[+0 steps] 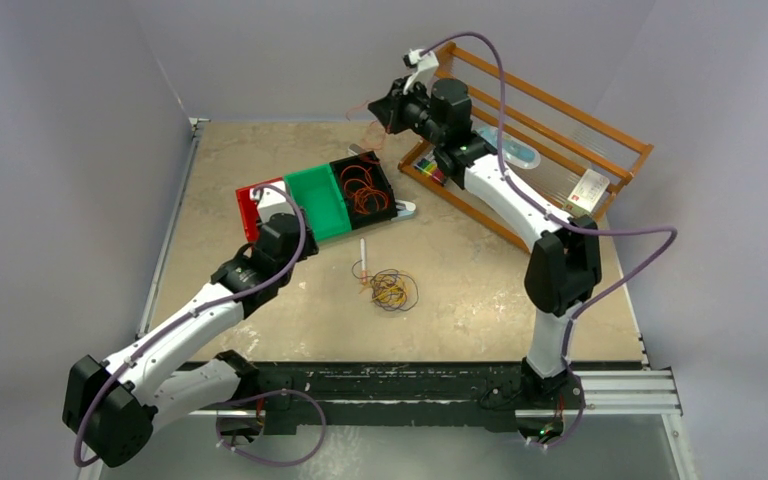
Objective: Untangle the cables
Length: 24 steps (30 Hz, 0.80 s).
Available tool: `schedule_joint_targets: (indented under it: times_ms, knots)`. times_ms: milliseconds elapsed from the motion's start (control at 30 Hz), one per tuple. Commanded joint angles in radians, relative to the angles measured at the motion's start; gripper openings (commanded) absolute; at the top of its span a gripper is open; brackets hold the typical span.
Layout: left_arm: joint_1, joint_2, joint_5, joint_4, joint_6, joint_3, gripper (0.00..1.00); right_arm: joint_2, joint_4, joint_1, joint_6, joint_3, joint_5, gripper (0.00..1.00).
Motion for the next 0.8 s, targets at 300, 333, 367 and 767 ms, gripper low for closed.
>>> schedule_joint_targets:
  times_ms: [300, 333, 367, 767]
  knots:
    - [0.005, -0.022, -0.085, -0.049, -0.027, 0.031, 0.46, 0.170, 0.079, 0.008, 0.035, 0.084, -0.003, 0.00]
    - [0.005, -0.021, -0.085, -0.048, -0.027, 0.030, 0.46, 0.183, 0.079, 0.008, 0.036, 0.081, -0.004, 0.00]
    - [0.005, -0.020, -0.084, -0.047, -0.028, 0.029, 0.46, 0.194, 0.078, 0.008, 0.038, 0.080, -0.007, 0.00]
    - [0.005, 0.005, -0.070, -0.038, -0.036, 0.020, 0.46, 0.305, 0.014, 0.036, 0.013, 0.061, 0.031, 0.00]
